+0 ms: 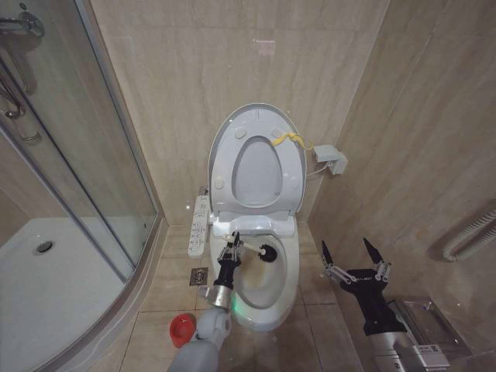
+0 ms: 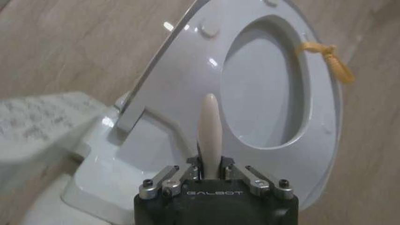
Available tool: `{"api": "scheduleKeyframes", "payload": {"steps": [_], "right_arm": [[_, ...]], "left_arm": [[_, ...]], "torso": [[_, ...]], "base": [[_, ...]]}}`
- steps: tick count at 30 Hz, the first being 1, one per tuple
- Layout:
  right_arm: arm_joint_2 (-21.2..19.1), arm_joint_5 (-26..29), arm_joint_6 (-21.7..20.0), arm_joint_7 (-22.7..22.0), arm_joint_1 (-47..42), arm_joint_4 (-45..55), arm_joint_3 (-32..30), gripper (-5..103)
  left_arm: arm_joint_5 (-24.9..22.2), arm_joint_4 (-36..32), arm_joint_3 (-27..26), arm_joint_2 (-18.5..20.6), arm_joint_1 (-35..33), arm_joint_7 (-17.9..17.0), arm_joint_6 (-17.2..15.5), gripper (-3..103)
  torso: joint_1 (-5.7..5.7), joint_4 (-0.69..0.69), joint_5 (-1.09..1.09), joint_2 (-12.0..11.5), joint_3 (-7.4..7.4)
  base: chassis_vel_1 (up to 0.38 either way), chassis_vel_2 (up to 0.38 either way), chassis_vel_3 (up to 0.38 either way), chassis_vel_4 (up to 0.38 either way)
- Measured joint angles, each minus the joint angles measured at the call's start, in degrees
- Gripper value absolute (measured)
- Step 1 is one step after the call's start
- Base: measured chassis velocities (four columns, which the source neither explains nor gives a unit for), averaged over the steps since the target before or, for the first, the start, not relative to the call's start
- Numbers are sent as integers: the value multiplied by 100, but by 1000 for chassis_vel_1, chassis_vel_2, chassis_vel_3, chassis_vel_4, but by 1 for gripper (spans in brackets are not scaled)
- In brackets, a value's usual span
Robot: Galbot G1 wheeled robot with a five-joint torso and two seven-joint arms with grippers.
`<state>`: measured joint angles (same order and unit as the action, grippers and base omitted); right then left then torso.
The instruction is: Open the toilet lid, clean the toilet bowl with a toilet brush, close the toilet lid, and flush.
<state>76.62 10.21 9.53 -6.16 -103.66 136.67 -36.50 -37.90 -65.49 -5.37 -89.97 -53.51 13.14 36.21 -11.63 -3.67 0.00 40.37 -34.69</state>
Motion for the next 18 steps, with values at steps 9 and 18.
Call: {"api": "scheduleKeyframes", "payload": {"steps": [9,18], "right_arm": [[0,0,0,0,0,0,0,100],[0,0,0,0,0,0,0,100]], "left_arm": [[-112,957,-107,-229,331,339,261,18],[-473,1018,-126,-226,457,472,328,18]], "torso": [[0,1,0,0,0],[0,-1,-1,0,0]], "base": [[0,0,0,0],[0,0,0,0]]}}
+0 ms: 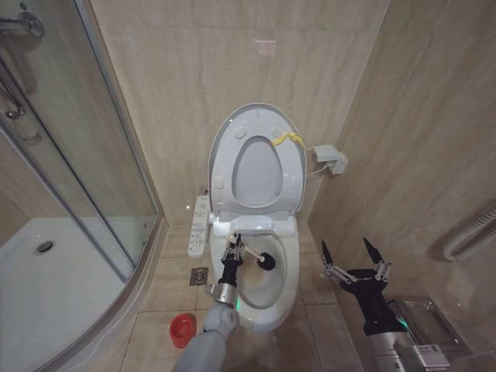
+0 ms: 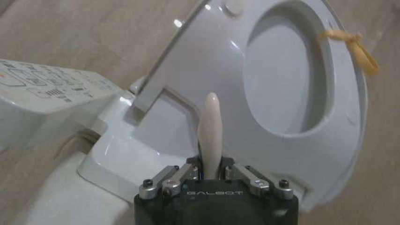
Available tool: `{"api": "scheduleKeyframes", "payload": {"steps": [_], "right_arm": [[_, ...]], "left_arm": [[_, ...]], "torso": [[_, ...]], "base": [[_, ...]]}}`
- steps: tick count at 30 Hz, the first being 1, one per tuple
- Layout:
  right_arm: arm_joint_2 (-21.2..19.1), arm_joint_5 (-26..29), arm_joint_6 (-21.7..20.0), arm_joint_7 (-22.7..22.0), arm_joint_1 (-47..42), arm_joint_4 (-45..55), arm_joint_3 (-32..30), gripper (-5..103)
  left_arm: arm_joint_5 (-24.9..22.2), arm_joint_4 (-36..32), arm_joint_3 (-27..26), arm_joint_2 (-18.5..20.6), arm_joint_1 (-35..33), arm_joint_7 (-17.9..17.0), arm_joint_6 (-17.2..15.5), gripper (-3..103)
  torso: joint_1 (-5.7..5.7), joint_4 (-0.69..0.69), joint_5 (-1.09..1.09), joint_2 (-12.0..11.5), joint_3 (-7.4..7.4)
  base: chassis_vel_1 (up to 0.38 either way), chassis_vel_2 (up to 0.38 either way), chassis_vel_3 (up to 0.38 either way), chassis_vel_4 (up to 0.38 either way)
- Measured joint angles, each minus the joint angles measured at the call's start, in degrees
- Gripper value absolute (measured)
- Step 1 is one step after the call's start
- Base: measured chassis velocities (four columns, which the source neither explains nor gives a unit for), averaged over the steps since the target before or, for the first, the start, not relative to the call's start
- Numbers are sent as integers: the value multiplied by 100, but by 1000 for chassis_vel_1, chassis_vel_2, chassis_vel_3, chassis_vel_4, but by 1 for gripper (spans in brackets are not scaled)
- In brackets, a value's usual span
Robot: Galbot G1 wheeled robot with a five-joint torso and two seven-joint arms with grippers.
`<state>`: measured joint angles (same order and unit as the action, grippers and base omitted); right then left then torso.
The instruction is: Open the toilet lid, clean the toilet bowl with a toilet brush, close the toilet lid, and flush.
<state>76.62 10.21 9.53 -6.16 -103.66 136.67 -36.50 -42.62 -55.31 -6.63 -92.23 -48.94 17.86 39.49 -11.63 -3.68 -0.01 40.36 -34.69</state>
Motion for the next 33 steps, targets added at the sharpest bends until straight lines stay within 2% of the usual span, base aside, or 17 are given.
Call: {"api": "scheduleKeyframes", "payload": {"steps": [6,12,17,22,27,33], "right_arm": [[0,0,0,0,0,0,0,100],[0,0,0,0,0,0,0,100],[0,0,0,0,0,0,0,100],[0,0,0,0,0,0,-1,100],[0,0,0,0,0,0,0,100],[0,0,0,0,0,0,0,100]], "left_arm": [[-713,-144,12,3,98,73,-29,18],[-938,-142,10,4,129,135,-120,18],[-1203,91,63,7,146,311,-261,18],[-1316,403,65,7,311,477,-266,18],[-1657,407,95,8,410,504,-357,18],[-1797,175,121,9,428,431,-462,18]], "torso": [[0,1,0,0,0],[0,2,0,0,0],[0,2,1,0,0],[1,0,2,1,1],[0,0,1,0,0],[0,0,1,0,0]], "base": [[0,0,0,0],[0,0,0,0],[0,0,0,0],[0,0,0,0],[0,0,0,0],[0,0,0,0]]}}
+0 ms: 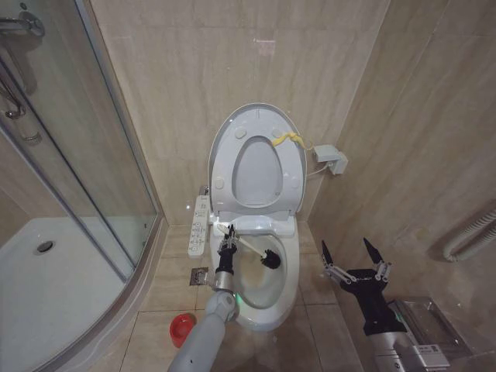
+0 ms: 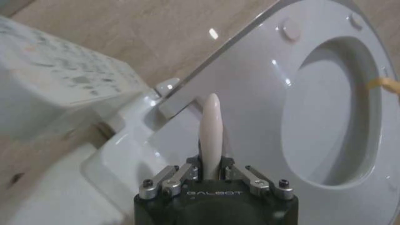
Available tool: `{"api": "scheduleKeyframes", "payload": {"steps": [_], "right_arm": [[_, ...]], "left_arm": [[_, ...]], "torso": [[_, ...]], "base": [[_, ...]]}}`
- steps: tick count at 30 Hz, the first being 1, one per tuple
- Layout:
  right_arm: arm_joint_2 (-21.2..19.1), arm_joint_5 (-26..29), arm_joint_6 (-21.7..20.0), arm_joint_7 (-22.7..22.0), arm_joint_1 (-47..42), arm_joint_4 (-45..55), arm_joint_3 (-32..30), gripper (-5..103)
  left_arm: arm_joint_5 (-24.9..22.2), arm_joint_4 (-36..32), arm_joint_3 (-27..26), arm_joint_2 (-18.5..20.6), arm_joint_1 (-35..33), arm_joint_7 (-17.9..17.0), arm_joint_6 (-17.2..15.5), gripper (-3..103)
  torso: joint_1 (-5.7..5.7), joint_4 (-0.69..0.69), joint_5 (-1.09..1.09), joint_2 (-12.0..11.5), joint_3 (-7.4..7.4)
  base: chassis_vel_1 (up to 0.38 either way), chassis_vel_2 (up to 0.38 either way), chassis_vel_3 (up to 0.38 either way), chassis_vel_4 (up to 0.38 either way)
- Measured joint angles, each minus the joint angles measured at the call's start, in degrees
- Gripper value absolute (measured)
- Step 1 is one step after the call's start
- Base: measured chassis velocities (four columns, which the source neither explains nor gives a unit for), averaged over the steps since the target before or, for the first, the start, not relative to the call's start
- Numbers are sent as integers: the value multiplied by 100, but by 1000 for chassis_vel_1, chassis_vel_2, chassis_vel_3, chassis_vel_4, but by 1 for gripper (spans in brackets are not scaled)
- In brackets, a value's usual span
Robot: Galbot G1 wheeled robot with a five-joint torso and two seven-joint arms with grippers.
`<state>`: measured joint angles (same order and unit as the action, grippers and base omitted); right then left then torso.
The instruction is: Open the toilet lid, clean the toilet bowl with a toilet brush, close the toilet lid, and flush.
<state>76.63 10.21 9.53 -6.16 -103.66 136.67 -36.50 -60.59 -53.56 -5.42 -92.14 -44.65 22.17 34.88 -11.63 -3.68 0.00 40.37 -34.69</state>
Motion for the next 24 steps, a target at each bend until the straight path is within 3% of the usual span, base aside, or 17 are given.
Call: {"api": "scheduleKeyframes", "payload": {"steps": [12,16,18,20,22,24], "right_arm": [[0,0,0,0,0,0,0,100],[0,0,0,0,0,0,0,100],[0,0,0,0,0,0,0,100],[0,0,0,0,0,0,0,100],[0,0,0,0,0,0,0,100],[0,0,0,0,0,0,0,100]], "left_arm": [[744,86,304,3,-276,322,2,18],[1621,-152,448,3,-451,355,-12,20],[1847,-220,491,3,-489,347,-12,20],[2345,-436,574,40,-578,207,-66,20],[2468,-481,583,84,-595,176,-76,20],[2928,-598,598,336,-647,76,-112,21]], "torso": [[1,6,2,0,1],[1,0,0,1,1],[1,0,0,1,1],[1,-3,-4,1,1],[1,-4,-5,1,1],[1,-2,0,0,0]], "base": [[0,0,0,0],[0,0,0,0],[0,0,0,0],[0,0,0,0],[0,0,0,0],[0,0,0,0]]}}
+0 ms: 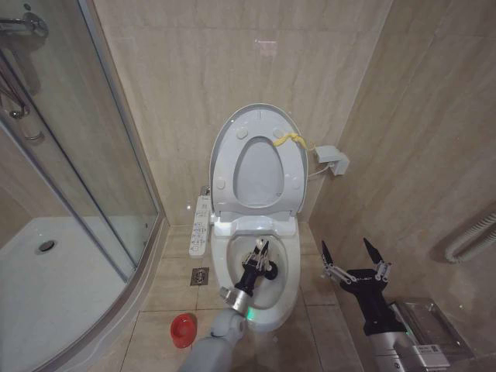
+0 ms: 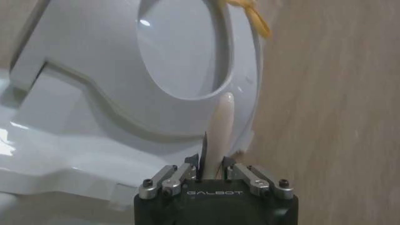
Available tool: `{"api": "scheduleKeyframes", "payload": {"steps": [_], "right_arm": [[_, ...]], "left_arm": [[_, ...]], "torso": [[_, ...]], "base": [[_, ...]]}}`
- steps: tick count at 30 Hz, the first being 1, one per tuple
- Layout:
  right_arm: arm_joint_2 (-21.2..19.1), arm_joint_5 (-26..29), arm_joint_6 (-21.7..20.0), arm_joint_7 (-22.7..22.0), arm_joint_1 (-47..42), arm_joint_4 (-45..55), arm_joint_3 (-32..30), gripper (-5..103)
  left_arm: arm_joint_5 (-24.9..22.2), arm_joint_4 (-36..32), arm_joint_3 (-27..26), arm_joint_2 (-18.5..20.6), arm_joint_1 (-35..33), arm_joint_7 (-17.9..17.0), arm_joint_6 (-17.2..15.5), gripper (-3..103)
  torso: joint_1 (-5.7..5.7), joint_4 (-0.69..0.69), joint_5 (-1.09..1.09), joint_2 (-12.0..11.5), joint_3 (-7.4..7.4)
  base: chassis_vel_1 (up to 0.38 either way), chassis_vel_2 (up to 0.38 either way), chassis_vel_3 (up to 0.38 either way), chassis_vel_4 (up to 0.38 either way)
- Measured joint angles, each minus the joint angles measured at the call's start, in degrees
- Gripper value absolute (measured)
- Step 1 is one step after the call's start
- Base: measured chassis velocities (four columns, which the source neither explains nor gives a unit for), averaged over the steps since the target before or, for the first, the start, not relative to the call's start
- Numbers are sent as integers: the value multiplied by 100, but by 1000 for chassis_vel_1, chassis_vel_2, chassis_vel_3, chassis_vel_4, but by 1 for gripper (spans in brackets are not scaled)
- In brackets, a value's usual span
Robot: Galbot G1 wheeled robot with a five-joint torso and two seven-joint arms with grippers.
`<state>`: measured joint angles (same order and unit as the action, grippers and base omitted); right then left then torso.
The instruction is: Open the toilet lid, clean the toilet bowl with a toilet brush, close the toilet lid, and flush.
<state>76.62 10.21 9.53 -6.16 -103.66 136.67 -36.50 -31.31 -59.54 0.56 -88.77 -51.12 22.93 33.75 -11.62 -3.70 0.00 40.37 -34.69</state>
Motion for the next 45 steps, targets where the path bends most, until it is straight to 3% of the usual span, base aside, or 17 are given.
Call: {"api": "scheduleKeyframes", "payload": {"steps": [6,14,19,21,26,27,28,30,39,45], "right_arm": [[0,0,0,0,0,0,0,100],[0,0,0,0,0,0,0,100],[0,0,0,0,0,0,0,100],[0,0,0,0,0,0,0,100],[0,0,0,0,0,0,0,100],[0,0,0,0,0,0,0,100],[0,0,0,0,0,0,0,100],[0,0,0,0,0,0,0,100],[0,0,0,0,0,0,0,100],[0,0,0,0,0,0,0,100]], "left_arm": [[523,-176,0,521,-162,-117,-54,21],[437,-497,-65,928,-523,-429,-293,18],[-212,-807,-162,1058,-917,-697,-511,18],[-853,-901,-202,953,-1003,-864,-626,18],[-1521,-923,-218,761,-983,-966,-708,18],[-1633,-944,-216,721,-964,-969,-734,18],[-1882,-993,-184,635,-924,-984,-800,18],[-2289,-1093,-153,503,-840,-1020,-883,18],[-2683,-1011,-127,21,-694,-916,-906,19],[-3165,-1090,-112,-99,-722,-448,-964,23]], "torso": [[0,3,-1,0,1],[-1,1,-2,-1,-1],[0,2,-1,-1,-1],[0,5,3,-1,0],[0,10,5,-1,0],[0,9,5,-1,0],[0,-3,-5,-1,0],[-1,0,5,-2,-1],[-1,6,2,-1,-1],[-1,3,1,-1,0]], "base": [[0,0,0,0],[0,0,0,0],[0,0,0,0],[0,0,0,0],[0,0,0,0],[0,0,0,0],[0,0,0,0],[0,0,0,0],[0,0,0,0],[0,0,0,0]]}}
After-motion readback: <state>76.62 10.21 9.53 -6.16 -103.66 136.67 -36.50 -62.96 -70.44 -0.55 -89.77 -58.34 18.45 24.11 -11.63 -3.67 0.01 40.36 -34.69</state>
